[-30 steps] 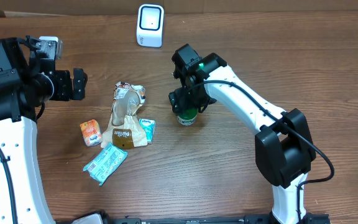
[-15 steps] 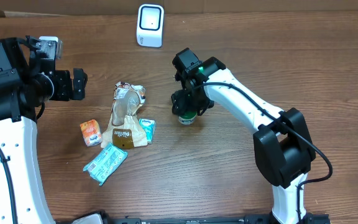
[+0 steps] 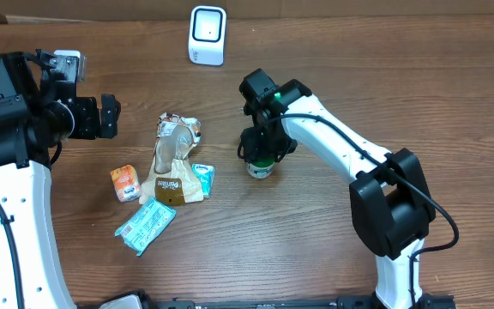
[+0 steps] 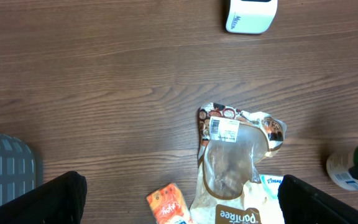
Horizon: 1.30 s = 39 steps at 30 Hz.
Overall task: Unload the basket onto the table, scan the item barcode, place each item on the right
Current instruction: 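Lift the jar and hold its label under the white scanner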
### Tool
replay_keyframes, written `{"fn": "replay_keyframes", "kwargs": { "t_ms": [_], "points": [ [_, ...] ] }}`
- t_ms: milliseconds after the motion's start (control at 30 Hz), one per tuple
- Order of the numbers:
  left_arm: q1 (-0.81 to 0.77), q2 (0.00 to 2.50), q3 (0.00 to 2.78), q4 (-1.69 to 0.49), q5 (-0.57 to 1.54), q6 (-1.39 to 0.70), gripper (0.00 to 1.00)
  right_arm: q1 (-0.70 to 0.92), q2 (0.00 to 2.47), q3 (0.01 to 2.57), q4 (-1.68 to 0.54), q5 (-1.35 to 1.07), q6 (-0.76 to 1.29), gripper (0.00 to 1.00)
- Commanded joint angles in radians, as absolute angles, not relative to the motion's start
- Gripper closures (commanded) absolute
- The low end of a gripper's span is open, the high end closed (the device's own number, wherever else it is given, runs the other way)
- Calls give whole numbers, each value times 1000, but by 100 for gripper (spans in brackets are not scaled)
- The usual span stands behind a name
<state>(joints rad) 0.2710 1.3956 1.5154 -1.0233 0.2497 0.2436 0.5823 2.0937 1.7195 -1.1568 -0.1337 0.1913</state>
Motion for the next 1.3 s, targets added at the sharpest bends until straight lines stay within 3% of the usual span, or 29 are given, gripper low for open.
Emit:
{"fn": "replay_keyframes", "kwargs": {
  "t_ms": [0, 300, 600, 733, 900, 1000, 1067, 1267],
  "points": [
    [278, 1399, 1521, -1021, 247, 266, 0, 575, 2061, 1875, -1181, -289, 47, 67],
    [278, 1399, 1521, -1020, 247, 266, 0, 479, 1927, 1988, -1224, -1025, -395, 67],
    [278, 1399, 1521, -1020, 247, 266, 0, 272, 1879, 1988, -1356, -1369, -505, 67],
    [278, 1399, 1521, -1020, 247, 266, 0, 232, 1879, 1988, -1356, -1370, -414, 74],
    [278, 1399, 1521, -1020, 247, 266, 0, 226, 1879, 1988, -1274, -1226, -91, 83],
    [278, 1399, 1521, -1020, 247, 266, 1, 231, 1879, 1988, -1180, -1049, 213, 83],
    [278, 1399, 1521, -1020, 247, 266, 0, 231, 1879, 1988, -1144, -975, 306, 83],
    [278, 1399, 1521, -1020, 247, 266, 1, 256, 1879, 1988, -1076, -969, 352, 83]
  ]
}}
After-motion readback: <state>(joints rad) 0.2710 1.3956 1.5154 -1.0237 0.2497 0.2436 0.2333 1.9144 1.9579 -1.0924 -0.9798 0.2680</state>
